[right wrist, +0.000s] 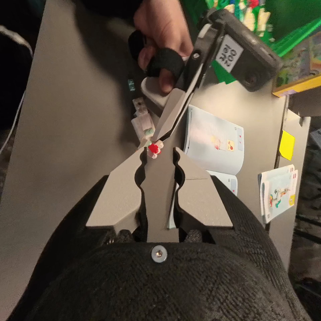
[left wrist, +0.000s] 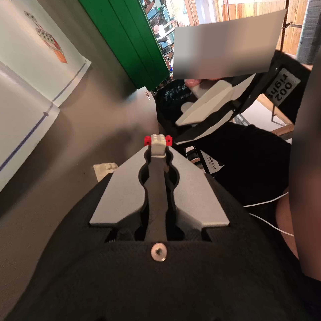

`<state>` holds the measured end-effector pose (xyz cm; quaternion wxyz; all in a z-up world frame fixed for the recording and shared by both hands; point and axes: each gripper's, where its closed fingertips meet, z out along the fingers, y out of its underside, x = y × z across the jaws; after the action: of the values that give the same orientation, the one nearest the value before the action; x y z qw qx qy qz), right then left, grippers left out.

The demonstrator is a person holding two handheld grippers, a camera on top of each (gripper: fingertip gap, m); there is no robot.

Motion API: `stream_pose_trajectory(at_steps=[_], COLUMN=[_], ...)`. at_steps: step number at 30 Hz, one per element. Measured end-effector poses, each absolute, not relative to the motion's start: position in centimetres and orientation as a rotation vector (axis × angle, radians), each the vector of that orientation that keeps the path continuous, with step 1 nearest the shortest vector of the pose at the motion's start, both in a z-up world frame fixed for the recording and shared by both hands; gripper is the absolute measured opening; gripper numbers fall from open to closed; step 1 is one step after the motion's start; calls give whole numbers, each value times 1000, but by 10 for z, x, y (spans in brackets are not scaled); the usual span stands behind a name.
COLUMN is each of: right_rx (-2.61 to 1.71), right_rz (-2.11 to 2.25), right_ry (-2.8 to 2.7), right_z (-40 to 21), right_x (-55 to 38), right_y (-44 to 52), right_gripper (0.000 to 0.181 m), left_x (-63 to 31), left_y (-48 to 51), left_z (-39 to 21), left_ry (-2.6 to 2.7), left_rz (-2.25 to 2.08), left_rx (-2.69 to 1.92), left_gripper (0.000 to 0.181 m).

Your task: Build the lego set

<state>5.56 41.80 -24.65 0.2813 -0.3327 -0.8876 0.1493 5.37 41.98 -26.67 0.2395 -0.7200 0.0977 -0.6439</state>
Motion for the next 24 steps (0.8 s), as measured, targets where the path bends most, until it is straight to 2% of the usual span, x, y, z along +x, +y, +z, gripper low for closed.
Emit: stream_pose_trajectory(at_steps=[4,7,16,24], right_rx=[-1038,-1100,-1064,-1057], right_rz=[534,519,379,386], right_ry=[-2145,-1988,-1776,-1795], right_z=[-243,-252,-255,-257], right_x=[47,44,46,46], right_y=[412,412,421,421], right_gripper=[49,53,28,24], left_x=[51,49,48,46], left_y=[423,425,426,427], left_z=[-265,-263,-263,-263], left_ry=[248,232,217,214], left_rz=[-1749,-1747,-1759,-1751], left_rx=[-1954,-1940,-1932,-1936], left_gripper=[15,15,15,15])
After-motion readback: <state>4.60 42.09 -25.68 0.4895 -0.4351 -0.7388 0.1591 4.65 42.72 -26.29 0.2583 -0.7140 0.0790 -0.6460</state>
